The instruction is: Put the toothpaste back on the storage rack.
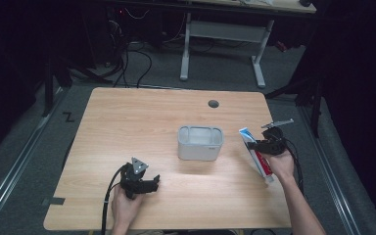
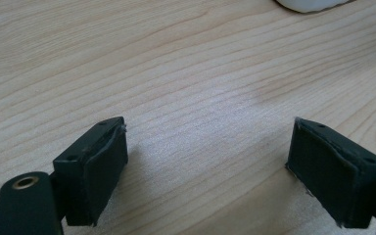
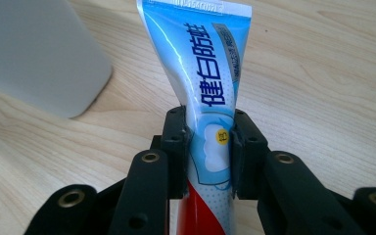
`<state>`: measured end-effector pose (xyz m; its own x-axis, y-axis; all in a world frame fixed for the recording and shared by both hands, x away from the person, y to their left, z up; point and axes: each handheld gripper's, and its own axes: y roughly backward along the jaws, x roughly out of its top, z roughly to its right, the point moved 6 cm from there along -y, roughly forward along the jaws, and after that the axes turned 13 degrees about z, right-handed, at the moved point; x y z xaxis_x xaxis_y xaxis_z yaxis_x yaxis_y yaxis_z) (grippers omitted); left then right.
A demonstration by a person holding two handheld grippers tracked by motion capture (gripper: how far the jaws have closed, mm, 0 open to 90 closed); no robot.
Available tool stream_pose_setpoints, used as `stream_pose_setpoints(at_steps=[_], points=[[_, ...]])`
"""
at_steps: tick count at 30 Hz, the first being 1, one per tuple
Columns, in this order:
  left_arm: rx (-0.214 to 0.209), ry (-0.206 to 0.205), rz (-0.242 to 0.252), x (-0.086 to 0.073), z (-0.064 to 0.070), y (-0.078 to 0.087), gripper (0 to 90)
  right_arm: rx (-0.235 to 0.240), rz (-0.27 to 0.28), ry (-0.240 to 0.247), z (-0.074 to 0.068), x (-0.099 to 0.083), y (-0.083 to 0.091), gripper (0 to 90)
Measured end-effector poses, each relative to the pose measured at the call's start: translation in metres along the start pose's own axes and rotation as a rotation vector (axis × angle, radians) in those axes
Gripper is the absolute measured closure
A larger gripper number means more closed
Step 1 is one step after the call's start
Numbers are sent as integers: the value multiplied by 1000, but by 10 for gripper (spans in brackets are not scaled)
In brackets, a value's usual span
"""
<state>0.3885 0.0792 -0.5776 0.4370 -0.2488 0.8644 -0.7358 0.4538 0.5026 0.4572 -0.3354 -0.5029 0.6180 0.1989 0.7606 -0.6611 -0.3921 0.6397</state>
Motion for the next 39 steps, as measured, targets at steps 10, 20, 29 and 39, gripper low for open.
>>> stream_pose_setpoints(at_steps=[10,20,29,39], points=[[0,0,0,0,0,0,153,62,58,2,-12,2,6,722],[-3,-2,0,0,0,0,153,107,104,10,-24,8,10,723],[-4,-3,0,0,0,0,153,122,131,38,-35,15,16,723],[-5,-3,0,0,1,0,154,96,154,106,-49,24,23,724]])
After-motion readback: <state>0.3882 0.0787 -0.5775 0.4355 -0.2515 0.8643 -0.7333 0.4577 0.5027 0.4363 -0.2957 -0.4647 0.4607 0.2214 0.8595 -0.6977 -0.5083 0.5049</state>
